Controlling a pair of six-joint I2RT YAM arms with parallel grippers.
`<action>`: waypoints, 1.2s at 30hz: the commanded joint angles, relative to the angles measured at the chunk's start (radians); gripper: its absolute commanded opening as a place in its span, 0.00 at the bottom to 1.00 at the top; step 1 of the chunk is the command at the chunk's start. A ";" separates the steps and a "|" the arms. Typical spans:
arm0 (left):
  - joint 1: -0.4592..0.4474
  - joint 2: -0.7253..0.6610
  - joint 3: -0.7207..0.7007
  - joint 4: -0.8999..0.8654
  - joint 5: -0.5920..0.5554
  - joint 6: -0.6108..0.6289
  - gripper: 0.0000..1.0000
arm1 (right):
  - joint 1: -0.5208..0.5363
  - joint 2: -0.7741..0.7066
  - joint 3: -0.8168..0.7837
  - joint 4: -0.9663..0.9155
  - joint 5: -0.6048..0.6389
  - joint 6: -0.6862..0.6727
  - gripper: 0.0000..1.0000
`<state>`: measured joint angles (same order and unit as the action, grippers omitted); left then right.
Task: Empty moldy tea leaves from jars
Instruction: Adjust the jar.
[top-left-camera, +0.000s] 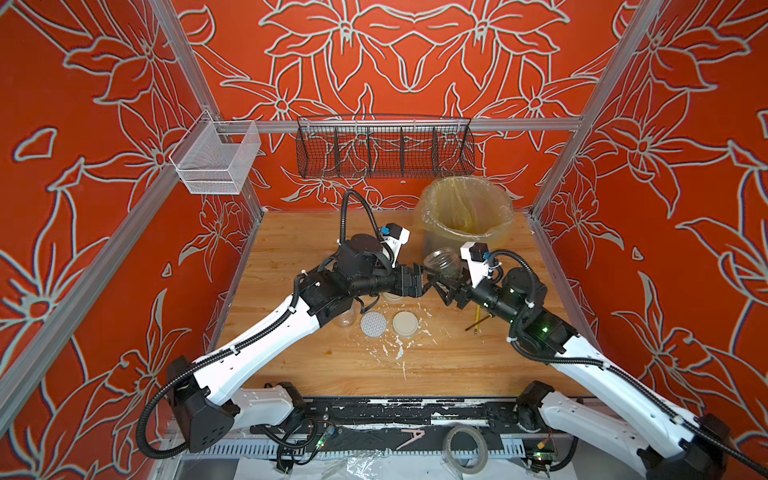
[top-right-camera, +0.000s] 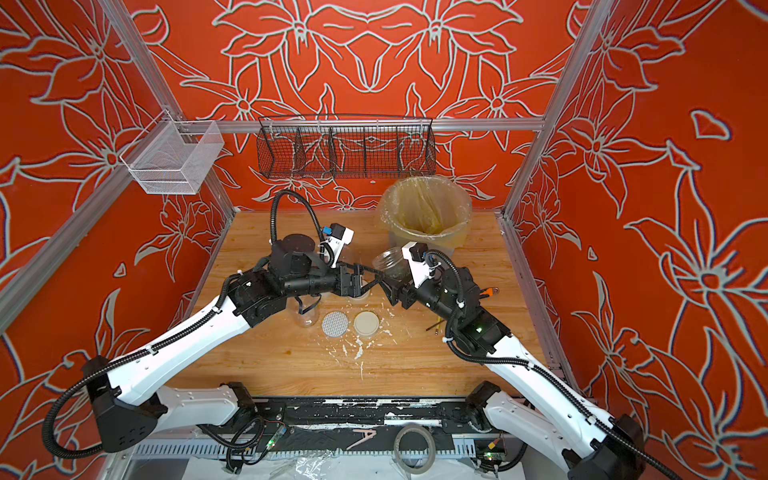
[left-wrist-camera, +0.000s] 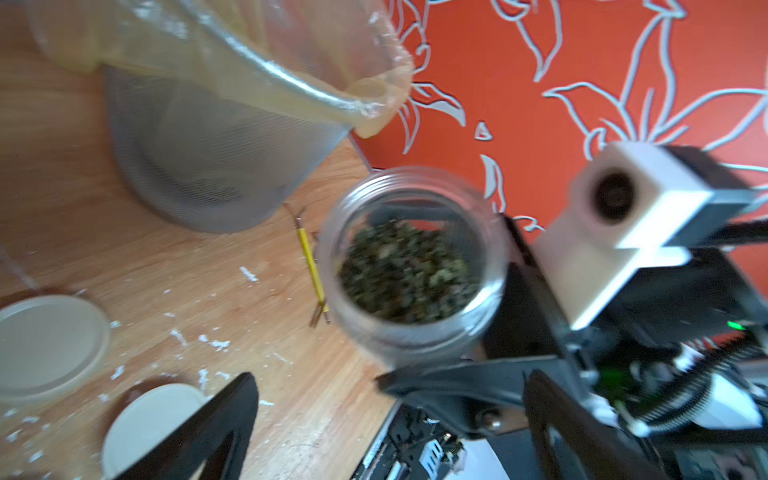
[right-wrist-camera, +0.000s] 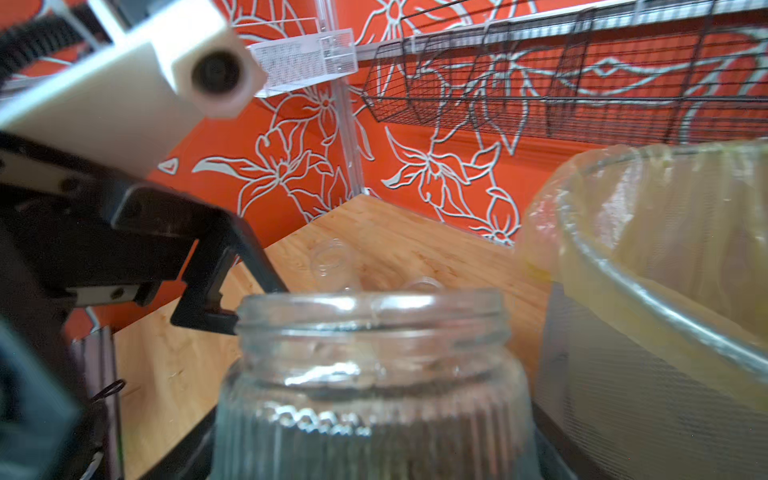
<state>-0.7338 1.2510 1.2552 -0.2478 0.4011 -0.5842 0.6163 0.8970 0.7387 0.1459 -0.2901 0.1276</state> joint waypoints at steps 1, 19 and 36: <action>0.005 0.016 0.030 0.050 0.115 -0.003 1.00 | -0.001 0.012 0.051 0.082 -0.133 -0.016 0.19; 0.011 0.068 0.050 -0.024 0.009 0.020 0.93 | 0.002 0.028 0.054 0.144 -0.293 -0.015 0.19; 0.037 0.080 0.129 -0.072 0.050 -0.147 0.27 | 0.003 -0.007 -0.004 0.201 -0.181 -0.011 0.97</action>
<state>-0.7185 1.3304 1.3430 -0.3305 0.4393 -0.6327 0.6147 0.9291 0.7425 0.2298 -0.5159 0.1261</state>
